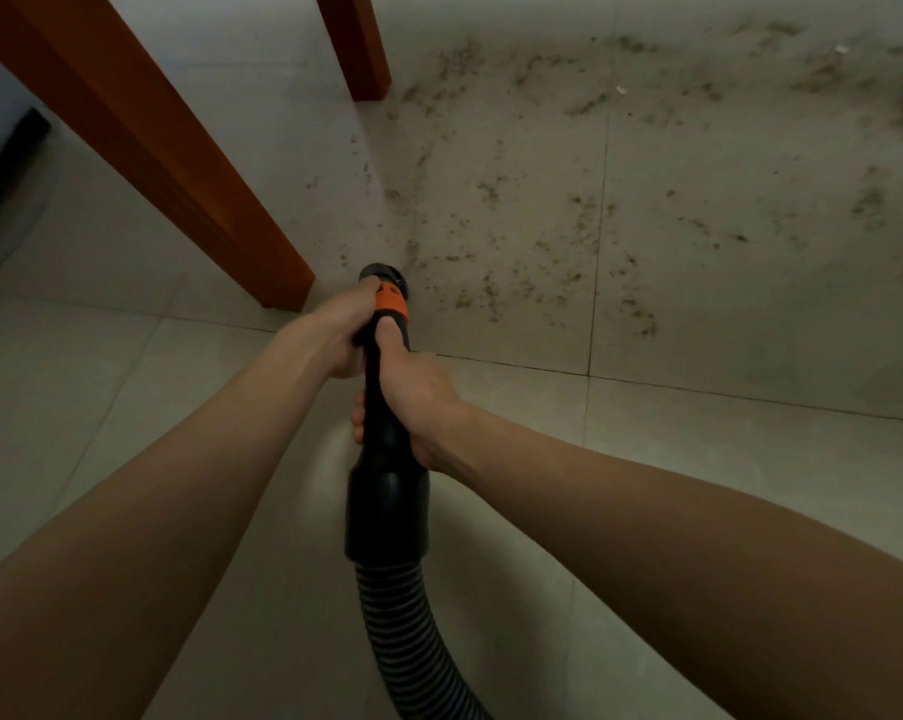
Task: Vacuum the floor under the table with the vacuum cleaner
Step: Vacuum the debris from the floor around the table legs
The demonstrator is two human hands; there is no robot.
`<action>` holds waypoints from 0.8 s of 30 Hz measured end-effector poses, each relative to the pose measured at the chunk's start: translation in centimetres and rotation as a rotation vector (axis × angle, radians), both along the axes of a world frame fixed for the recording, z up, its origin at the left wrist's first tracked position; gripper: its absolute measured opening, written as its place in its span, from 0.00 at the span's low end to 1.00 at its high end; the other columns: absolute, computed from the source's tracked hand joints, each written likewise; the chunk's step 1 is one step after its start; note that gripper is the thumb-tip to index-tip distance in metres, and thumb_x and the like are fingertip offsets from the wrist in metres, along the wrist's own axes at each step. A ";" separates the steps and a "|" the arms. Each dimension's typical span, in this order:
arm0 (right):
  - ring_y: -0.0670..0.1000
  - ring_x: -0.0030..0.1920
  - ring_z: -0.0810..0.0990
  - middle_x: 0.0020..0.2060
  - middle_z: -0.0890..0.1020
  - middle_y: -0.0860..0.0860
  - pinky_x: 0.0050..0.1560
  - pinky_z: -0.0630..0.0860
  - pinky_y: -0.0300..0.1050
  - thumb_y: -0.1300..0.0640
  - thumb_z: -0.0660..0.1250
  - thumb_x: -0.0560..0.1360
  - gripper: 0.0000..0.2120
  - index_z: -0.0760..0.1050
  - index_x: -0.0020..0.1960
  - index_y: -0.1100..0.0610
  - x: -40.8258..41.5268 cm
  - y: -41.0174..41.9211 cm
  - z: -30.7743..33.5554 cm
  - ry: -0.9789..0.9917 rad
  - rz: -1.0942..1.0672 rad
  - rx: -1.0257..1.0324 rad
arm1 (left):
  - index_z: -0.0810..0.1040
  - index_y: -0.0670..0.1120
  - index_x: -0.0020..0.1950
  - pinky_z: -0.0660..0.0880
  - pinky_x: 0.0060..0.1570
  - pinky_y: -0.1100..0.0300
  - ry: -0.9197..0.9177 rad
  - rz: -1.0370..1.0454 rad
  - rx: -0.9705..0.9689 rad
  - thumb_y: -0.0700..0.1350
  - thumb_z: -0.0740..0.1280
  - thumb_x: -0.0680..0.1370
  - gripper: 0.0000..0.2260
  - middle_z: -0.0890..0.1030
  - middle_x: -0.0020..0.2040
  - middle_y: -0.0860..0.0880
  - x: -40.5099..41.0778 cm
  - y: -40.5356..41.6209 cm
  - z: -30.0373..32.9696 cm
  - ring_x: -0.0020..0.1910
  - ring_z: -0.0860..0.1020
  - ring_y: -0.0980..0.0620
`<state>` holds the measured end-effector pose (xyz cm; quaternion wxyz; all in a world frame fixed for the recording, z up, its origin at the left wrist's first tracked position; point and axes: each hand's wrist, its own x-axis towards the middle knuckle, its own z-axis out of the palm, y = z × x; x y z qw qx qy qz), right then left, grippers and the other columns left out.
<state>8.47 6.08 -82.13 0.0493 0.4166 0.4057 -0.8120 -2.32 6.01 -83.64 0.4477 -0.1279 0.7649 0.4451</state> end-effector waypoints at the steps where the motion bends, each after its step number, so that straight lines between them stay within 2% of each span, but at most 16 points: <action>1: 0.51 0.21 0.73 0.25 0.74 0.56 0.23 0.72 0.40 0.41 0.56 0.80 0.26 0.72 0.51 0.65 -0.3 0.2 -0.1 0.005 -0.003 -0.002 | 0.71 0.40 0.51 0.73 0.33 0.58 0.010 0.007 0.002 0.57 0.57 0.81 0.19 0.75 0.39 0.43 -0.3 0.2 0.0 0.34 0.74 0.49; 3: 0.51 0.21 0.73 0.24 0.74 0.55 0.23 0.72 0.39 0.41 0.56 0.80 0.26 0.72 0.50 0.66 -0.8 0.5 -0.3 0.014 -0.004 0.001 | 0.71 0.39 0.50 0.72 0.33 0.58 0.024 0.018 0.012 0.57 0.57 0.80 0.20 0.75 0.39 0.44 -0.8 0.5 -0.2 0.35 0.74 0.49; 7: 0.51 0.20 0.72 0.24 0.73 0.55 0.22 0.72 0.38 0.42 0.56 0.80 0.25 0.72 0.52 0.66 -1.2 1.0 -0.4 0.016 -0.025 -0.019 | 0.71 0.40 0.56 0.72 0.32 0.59 0.031 0.007 0.016 0.57 0.57 0.80 0.20 0.75 0.40 0.44 -1.1 1.2 -0.4 0.34 0.74 0.50; 9: 0.50 0.20 0.72 0.24 0.73 0.55 0.21 0.72 0.38 0.42 0.56 0.80 0.26 0.72 0.54 0.66 -1.2 1.1 -0.5 0.020 -0.040 -0.029 | 0.71 0.41 0.58 0.74 0.36 0.58 0.036 0.016 0.019 0.57 0.56 0.80 0.20 0.76 0.43 0.44 -1.0 1.3 -0.4 0.37 0.75 0.48; 14: 0.51 0.22 0.73 0.23 0.73 0.54 0.24 0.72 0.41 0.40 0.55 0.80 0.23 0.72 0.44 0.61 -0.2 0.4 -0.8 0.021 -0.050 -0.050 | 0.71 0.41 0.47 0.73 0.37 0.58 0.052 -0.022 -0.004 0.55 0.57 0.81 0.18 0.75 0.41 0.43 0.2 1.1 -0.1 0.36 0.75 0.49; 17: 0.51 0.22 0.73 0.22 0.73 0.54 0.25 0.73 0.42 0.41 0.55 0.80 0.23 0.72 0.47 0.61 0.6 -0.2 -0.4 0.015 -0.083 -0.047 | 0.71 0.40 0.54 0.72 0.33 0.59 0.034 -0.066 -0.011 0.56 0.56 0.81 0.18 0.75 0.40 0.44 1.2 0.8 0.3 0.35 0.74 0.50; 20: 0.51 0.21 0.73 0.22 0.73 0.53 0.24 0.72 0.41 0.41 0.55 0.80 0.23 0.72 0.50 0.62 1.4 -0.9 0.0 0.004 -0.118 -0.055 | 0.72 0.40 0.51 0.71 0.32 0.59 0.028 -0.112 -0.017 0.55 0.55 0.81 0.18 0.73 0.37 0.44 2.2 0.4 0.7 0.33 0.72 0.50; 24: 0.51 0.22 0.73 0.19 0.72 0.52 0.26 0.73 0.43 0.40 0.54 0.80 0.23 0.71 0.46 0.60 2.5 -1.6 0.2 -0.013 -0.125 -0.065 | 0.72 0.40 0.49 0.71 0.34 0.58 0.004 -0.123 -0.020 0.56 0.56 0.81 0.18 0.74 0.38 0.44 3.3 0.0 0.7 0.34 0.73 0.49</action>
